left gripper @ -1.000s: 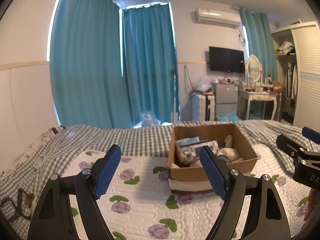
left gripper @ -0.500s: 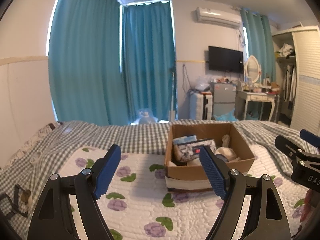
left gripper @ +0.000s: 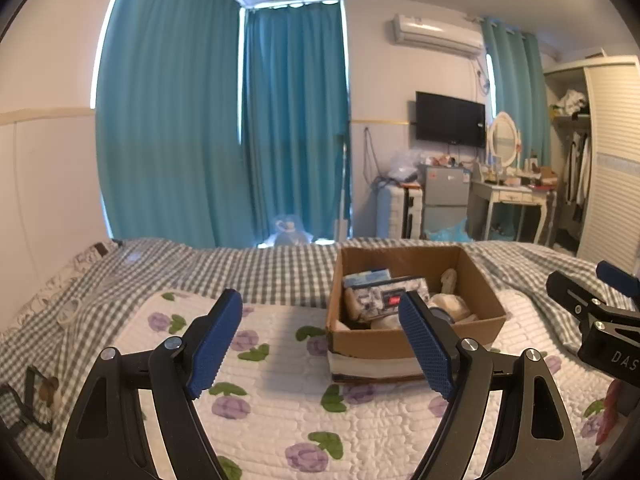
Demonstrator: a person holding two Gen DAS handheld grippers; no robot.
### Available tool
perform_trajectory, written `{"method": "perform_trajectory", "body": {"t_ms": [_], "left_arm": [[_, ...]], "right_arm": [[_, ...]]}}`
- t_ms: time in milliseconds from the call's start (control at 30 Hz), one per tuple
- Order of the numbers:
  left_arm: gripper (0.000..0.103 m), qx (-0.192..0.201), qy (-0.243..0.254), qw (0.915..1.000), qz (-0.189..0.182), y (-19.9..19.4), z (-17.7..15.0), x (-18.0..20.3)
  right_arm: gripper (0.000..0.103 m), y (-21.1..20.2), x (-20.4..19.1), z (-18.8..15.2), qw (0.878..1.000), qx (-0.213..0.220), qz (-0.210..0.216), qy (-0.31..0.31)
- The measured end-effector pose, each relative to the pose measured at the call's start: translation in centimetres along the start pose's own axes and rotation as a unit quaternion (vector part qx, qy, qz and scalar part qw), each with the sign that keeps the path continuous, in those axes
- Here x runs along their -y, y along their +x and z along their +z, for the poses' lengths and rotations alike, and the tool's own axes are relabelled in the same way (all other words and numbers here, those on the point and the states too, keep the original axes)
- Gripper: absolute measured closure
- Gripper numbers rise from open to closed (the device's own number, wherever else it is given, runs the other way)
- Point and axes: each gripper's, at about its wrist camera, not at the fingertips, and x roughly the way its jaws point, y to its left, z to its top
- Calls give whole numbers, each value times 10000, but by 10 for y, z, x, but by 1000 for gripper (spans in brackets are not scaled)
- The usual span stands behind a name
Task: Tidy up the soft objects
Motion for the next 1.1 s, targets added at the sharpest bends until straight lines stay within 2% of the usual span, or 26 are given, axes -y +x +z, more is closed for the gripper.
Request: {"method": "perform_trajectory", "body": {"t_ms": [1100], "left_arm": [[21, -34, -33, 10000, -53, 0, -1, 2]], "right_arm": [[0, 2, -3, -2, 10000, -38, -39, -14]]}}
